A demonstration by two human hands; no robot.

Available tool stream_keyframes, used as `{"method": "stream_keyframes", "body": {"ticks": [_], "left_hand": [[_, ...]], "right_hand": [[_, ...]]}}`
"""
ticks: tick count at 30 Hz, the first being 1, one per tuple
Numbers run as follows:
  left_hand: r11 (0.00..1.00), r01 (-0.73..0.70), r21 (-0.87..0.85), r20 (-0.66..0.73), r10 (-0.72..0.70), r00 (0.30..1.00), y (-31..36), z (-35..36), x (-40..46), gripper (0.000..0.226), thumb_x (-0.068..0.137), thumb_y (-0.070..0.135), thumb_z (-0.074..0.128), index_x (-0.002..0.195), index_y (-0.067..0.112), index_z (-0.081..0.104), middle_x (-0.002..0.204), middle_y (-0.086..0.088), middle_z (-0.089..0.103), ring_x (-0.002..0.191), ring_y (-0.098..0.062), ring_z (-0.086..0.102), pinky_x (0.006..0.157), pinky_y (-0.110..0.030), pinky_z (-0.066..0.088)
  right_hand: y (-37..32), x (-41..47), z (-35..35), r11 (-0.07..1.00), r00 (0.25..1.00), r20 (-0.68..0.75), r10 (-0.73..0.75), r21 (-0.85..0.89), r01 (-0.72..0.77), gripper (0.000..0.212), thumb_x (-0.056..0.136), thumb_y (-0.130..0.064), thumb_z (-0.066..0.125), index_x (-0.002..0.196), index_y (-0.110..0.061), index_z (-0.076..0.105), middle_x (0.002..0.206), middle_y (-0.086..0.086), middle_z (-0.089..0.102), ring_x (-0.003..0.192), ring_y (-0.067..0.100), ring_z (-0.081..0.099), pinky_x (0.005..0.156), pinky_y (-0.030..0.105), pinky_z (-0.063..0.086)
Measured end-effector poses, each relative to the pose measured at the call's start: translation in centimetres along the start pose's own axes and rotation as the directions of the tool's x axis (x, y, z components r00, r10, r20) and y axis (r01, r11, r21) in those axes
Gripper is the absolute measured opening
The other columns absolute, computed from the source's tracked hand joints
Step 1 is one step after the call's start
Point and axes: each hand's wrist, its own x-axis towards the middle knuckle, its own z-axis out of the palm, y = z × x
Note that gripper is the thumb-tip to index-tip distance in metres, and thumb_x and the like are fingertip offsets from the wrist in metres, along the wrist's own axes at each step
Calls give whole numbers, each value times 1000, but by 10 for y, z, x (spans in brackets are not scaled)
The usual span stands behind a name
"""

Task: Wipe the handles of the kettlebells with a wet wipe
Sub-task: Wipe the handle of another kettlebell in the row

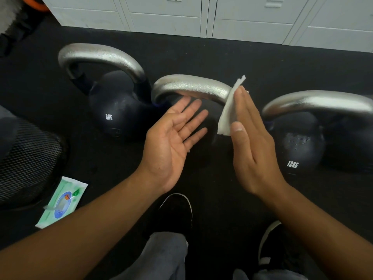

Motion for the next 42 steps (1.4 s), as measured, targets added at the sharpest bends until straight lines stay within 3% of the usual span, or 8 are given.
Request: {"method": "stream_keyframes", "body": {"ticks": [3, 7, 14, 21, 27, 37, 39, 42], "left_hand": [[999, -23, 26, 4, 22, 1000, -1, -2, 0, 66, 91, 29, 46, 156, 15, 40, 149, 0, 59, 132, -17, 61, 114, -43, 45], [996, -51, 71, 15, 50, 999, 0, -2, 2, 63, 94, 27, 44, 156, 15, 41, 150, 1, 58, 133, -16, 60, 113, -42, 46], [992, -71, 103, 6, 70, 998, 2, -8, 5, 61, 96, 27, 43, 155, 15, 41, 150, 1, 58, 134, -16, 59, 113, -42, 46], [995, -65, 81, -9, 66, 998, 3, -10, 7, 64, 93, 27, 45, 156, 15, 41, 149, 2, 59, 133, -15, 60, 113, -41, 47], [997, -58, 44, -14, 58, 998, 4, -12, 7, 63, 91, 27, 45, 153, 14, 44, 148, 0, 60, 132, -16, 61, 112, -42, 47], [999, -36, 26, -33, 37, 999, 7, -11, 7, 65, 90, 27, 46, 153, 12, 44, 147, -2, 61, 130, -16, 62, 111, -41, 48], [999, -34, 14, -34, 35, 999, 8, -11, 7, 66, 89, 28, 47, 153, 12, 43, 147, -2, 61, 131, -16, 62, 112, -42, 47], [1000, -26, -7, -25, 26, 999, 8, -11, 7, 67, 90, 28, 47, 154, 11, 42, 148, -3, 60, 132, -17, 61, 114, -43, 45]], "right_hand": [[-2, 9, -1, 999, 999, -24, 42, 19, -41, 63, 109, -43, 23, 165, -13, 23, 172, 0, 24, 159, 5, 18, 129, 23, 16], [-9, 26, -3, 999, 1000, 12, 10, -31, -10, 66, 109, -47, 22, 165, -11, 25, 169, 4, 31, 158, 13, 25, 128, 39, 25], [-4, 10, -5, 995, 998, 40, -53, -82, 56, 63, 110, -39, 24, 165, -8, 20, 173, 4, 19, 161, 9, 13, 130, 27, 13], [-8, 29, -6, 999, 999, -3, -35, -42, 35, 61, 110, -43, 24, 163, -14, 32, 163, 0, 41, 151, 11, 35, 123, 39, 33], [-9, 18, -3, 984, 995, 48, -91, -151, 98, 65, 110, -42, 25, 165, -9, 21, 173, 4, 19, 161, 13, 12, 131, 29, 13], [-11, 28, -5, 991, 998, -17, -62, -119, 60, 60, 110, -41, 25, 162, -12, 35, 163, 0, 41, 151, 11, 34, 124, 25, 26], [-18, 34, -2, 987, 997, -3, -76, -143, 75, 61, 109, -43, 24, 161, -13, 36, 162, 0, 40, 151, 11, 31, 122, 18, 22], [-23, 29, 2, 973, 993, 40, -109, -202, 115, 64, 109, -43, 26, 163, -7, 30, 169, 7, 28, 159, 17, 19, 129, 27, 15]]}}
